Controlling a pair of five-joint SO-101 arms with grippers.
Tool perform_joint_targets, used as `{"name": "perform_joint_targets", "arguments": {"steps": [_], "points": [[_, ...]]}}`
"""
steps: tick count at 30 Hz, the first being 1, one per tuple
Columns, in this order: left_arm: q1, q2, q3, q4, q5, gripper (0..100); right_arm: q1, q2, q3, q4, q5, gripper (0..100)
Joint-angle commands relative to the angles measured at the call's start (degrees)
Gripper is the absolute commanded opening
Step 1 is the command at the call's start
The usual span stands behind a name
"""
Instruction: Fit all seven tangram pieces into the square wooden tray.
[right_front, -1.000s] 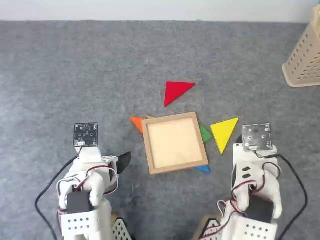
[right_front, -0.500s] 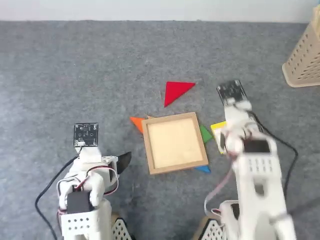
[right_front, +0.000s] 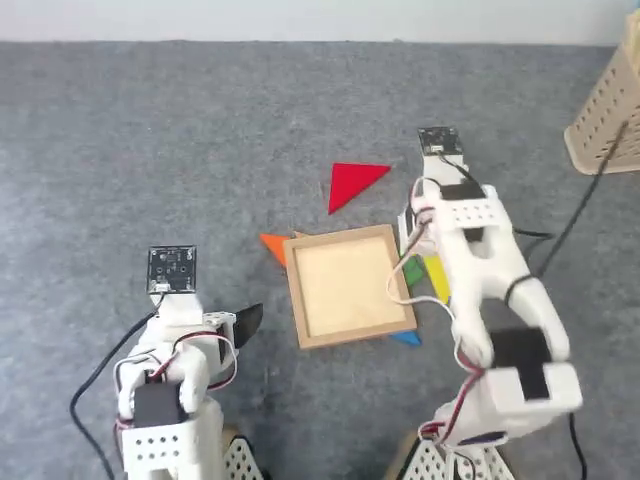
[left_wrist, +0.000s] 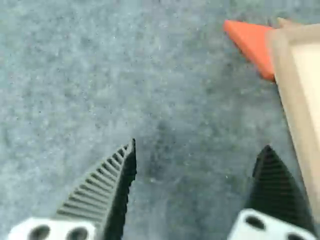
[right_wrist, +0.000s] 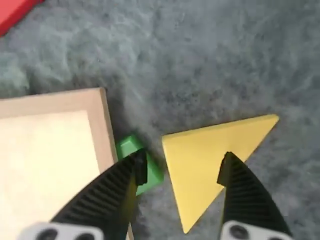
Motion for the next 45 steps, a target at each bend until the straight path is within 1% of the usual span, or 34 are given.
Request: {"name": "perform_joint_targets", "arguments": {"steps": [1,11,16,19,21,23,28,34,38,40,42,45], "points": [[0.3,-1.1,-1.1,-0.1,-0.1,35,0.3,1.7,-6.9,2.7,-2.7,23.5],[0.3,-1.1,-1.1,-0.1,-0.1,35,0.9,6.2,-7.8,1.4,-3.3,23.6],[0.3,-1.1,-1.1,-0.1,-0.1,35,3.4,7.8,-7.9,-1.2,-3.3,23.6],[0.3,-1.1,-1.1,-0.1,-0.1,35,3.5,8.8,-8.4,-0.9,-3.4,28.0],[0.3,-1.1,-1.1,-0.1,-0.1,35,3.5,9.8,-9.7,0.6,-5.1,32.5],[0.3,-1.1,-1.1,-0.1,-0.1,35,3.7,11.1,-11.6,2.2,-6.7,34.2],[0.3,-1.1,-1.1,-0.1,-0.1,35,3.9,15.3,-14.2,3.6,-6.6,33.2],[0.3,-1.1,-1.1,-0.1,-0.1,35,5.5,15.3,-14.3,6.5,-6.5,32.8],[0.3,-1.1,-1.1,-0.1,-0.1,35,8.5,15.4,-14.4,5.3,-6.9,24.3],[0.3,-1.1,-1.1,-0.1,-0.1,35,9.5,15.3,-14.4,4.5,-7.8,21.9],[0.3,-1.1,-1.1,-0.1,-0.1,35,9.6,15.1,-14.4,4.5,-9.6,23.2],[0.3,-1.1,-1.1,-0.1,-0.1,35,9.4,15.2,-14.4,4.8,-10.1,24.7]]}}
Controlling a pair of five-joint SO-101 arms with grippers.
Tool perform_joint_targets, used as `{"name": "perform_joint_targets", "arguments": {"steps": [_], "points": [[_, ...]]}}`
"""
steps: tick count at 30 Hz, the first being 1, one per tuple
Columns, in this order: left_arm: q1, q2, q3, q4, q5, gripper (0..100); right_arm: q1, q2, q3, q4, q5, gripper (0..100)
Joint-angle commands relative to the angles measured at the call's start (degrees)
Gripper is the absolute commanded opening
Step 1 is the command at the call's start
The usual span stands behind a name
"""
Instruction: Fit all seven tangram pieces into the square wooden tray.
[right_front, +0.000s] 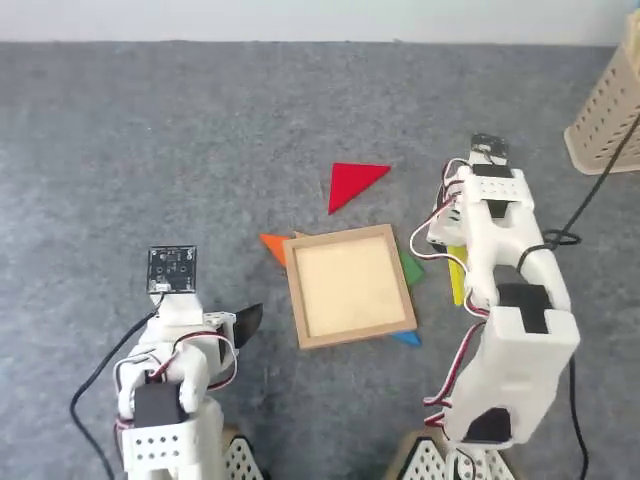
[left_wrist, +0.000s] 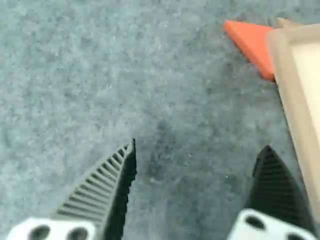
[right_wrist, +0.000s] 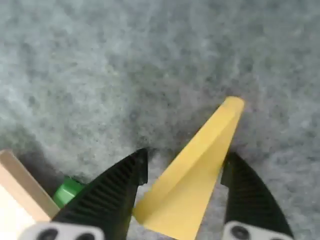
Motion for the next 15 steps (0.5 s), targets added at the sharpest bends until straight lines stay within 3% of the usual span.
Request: {"name": "perform_joint_targets", "arguments": {"steps": [1,7,15], "points": [[0.3,-1.1,-1.1,-0.1,-0.1,35,0.7,-0.9,-1.0,-0.7,-1.2,23.9],[0.3,-1.1,-1.1,-0.1,-0.1,35,1.5,-0.6,-1.0,-0.7,-1.2,9.1],[0.3,-1.1,-1.1,-0.1,-0.1,35,1.5,-1.6,-0.7,0.4,1.3,0.6]]}}
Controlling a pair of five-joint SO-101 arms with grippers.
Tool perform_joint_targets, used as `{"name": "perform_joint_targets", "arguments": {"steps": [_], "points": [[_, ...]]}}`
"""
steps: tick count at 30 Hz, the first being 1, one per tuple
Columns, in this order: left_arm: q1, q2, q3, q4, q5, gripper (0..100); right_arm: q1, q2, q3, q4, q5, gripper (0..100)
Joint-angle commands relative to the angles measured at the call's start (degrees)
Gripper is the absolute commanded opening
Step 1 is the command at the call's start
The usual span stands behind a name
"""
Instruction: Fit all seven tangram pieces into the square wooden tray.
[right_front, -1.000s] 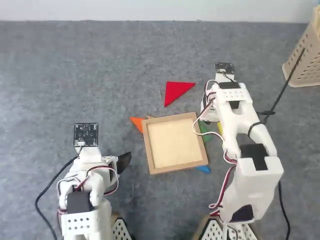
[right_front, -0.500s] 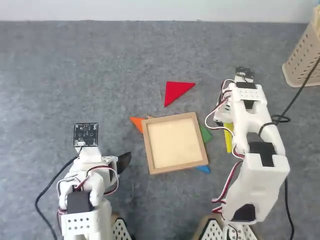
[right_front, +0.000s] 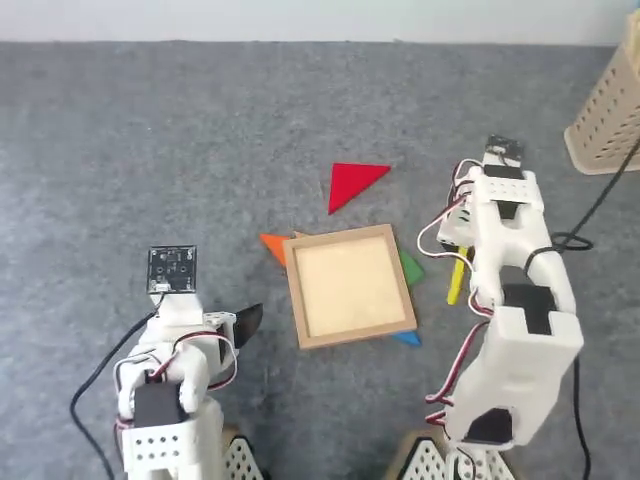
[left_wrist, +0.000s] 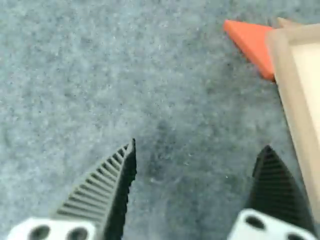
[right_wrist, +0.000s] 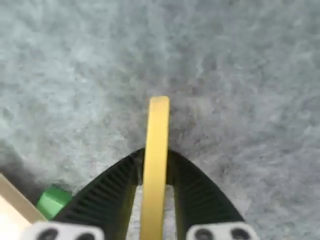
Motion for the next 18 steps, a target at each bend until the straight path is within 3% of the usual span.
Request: {"name": "perform_joint_targets", "arguments": {"steps": [1,8,12,18], "points": [[0.3,-1.1,-1.1,-0.1,-0.1,35,-0.9,-2.4,-0.9,1.1,2.9,0.6],[0.3,-1.1,-1.1,-0.1,-0.1,35,-2.6,-15.3,1.8,3.4,5.8,0.6],[0.3,-1.1,-1.1,-0.1,-0.1,35,-10.8,-24.8,4.4,3.5,15.0,0.6],[0.3,-1.1,-1.1,-0.1,-0.1,35,-28.8,-29.4,4.9,1.9,37.2,0.7]]}}
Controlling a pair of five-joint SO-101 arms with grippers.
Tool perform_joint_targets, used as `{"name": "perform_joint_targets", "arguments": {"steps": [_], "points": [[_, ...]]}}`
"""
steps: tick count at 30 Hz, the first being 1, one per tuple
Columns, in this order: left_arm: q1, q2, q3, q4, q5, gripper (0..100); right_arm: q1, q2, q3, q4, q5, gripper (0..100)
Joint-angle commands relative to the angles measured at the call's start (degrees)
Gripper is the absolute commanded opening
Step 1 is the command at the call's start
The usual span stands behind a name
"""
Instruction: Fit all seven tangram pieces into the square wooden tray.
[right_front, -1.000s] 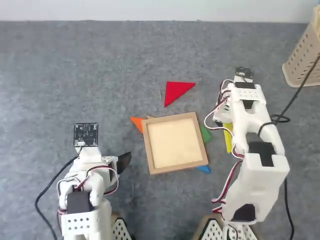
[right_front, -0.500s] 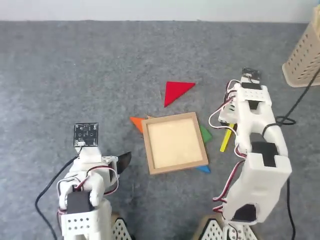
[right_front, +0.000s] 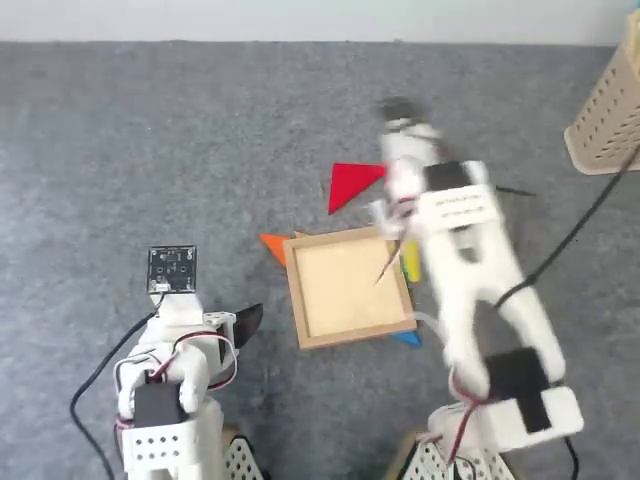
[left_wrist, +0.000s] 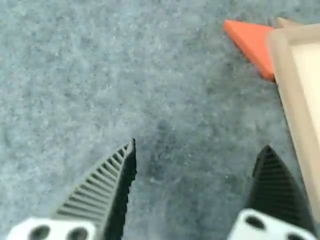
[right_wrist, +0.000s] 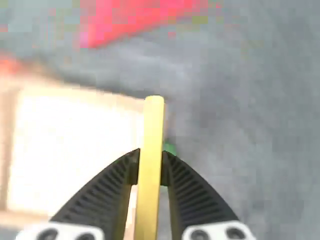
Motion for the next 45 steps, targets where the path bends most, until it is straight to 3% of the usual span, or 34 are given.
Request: {"name": "perform_joint_targets", "arguments": {"steps": [1,8,11,17,27,33,45], "points": [[0.3,-1.1,-1.1,-0.1,-0.1,35,-10.0,-3.8,-0.3,-1.4,14.2,0.7],[0.3,-1.1,-1.1,-0.1,-0.1,35,-13.1,5.5,0.2,-6.4,36.3,0.7],[0.3,-1.1,-1.1,-0.1,-0.1,35,-13.1,8.7,0.2,-6.5,41.8,0.7],[0.3,-1.1,-1.1,-0.1,-0.1,35,-13.8,10.0,0.1,-8.2,41.8,1.4],[0.3,-1.1,-1.1,-0.1,-0.1,35,-14.9,9.9,-0.1,-7.1,35.3,19.4],[0.3,-1.1,-1.1,-0.1,-0.1,35,-15.0,7.9,0.0,-3.0,34.5,19.5],[0.3,-1.1,-1.1,-0.1,-0.1,35,-14.7,-3.1,2.2,3.7,23.9,19.4]]}}
